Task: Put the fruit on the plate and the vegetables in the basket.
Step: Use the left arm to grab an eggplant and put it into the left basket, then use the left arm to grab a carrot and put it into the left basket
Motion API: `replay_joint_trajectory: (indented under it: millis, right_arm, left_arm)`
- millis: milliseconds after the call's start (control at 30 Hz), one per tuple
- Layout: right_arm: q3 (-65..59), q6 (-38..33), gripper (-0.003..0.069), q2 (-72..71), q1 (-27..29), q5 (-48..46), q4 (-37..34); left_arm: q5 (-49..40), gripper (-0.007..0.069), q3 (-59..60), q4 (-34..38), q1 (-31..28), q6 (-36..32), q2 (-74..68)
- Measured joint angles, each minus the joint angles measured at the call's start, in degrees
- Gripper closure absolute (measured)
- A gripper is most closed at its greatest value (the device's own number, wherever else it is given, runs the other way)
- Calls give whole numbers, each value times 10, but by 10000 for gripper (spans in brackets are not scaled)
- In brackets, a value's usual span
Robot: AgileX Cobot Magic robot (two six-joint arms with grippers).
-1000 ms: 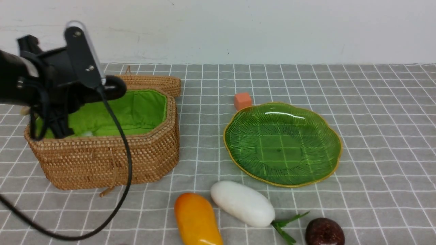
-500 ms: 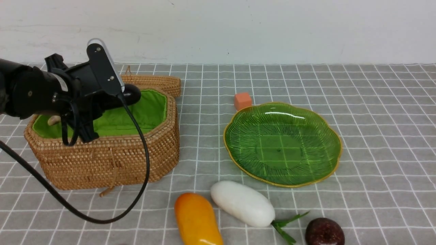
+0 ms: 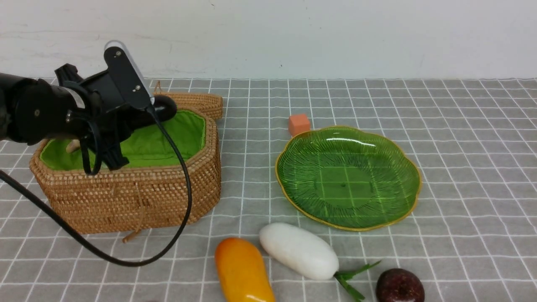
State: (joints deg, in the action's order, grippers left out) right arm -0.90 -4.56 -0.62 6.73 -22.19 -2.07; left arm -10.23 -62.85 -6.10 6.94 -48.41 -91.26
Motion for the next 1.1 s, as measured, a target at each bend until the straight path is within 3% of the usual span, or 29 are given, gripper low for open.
replay_joint_trajectory:
  millis: [133, 367, 467, 700, 733, 767, 800, 833, 900, 1000, 1100]
  right_arm:
    - [0, 0, 417, 0, 0, 0, 0]
    - [0, 0, 417, 0, 0, 0, 0]
    - [0, 0, 417, 0, 0, 0, 0]
    - [0, 0, 417, 0, 0, 0, 0]
    - [0, 0, 417, 0, 0, 0, 0]
    - [0, 0, 417, 0, 0, 0, 0]
    - [0, 0, 417, 0, 0, 0, 0]
    - [0, 0, 417, 0, 0, 0, 0]
    - [0, 0, 417, 0, 0, 0, 0]
    - [0, 0, 417, 0, 0, 0, 0]
    - [0, 0, 417, 0, 0, 0, 0]
  left_arm:
    - [1, 248, 0, 0, 0, 2, 0]
    - [-28, -9, 0, 3, 0, 28, 6]
    - [-87, -38, 0, 18, 0, 31, 30]
    - [-238, 46, 0, 149, 0, 53, 146]
    - [-280, 84, -1, 208, 0, 98, 178]
    - [-286, 94, -1, 223, 0, 106, 181]
    - [-351, 134, -3, 285, 0, 187, 202]
    - [-351, 134, -3, 285, 0, 187, 202]
    - [-454, 174, -2, 344, 0, 316, 212]
    - [-559, 188, 19, 352, 0, 416, 213]
    - [-587, 190, 71, 329, 0, 484, 228]
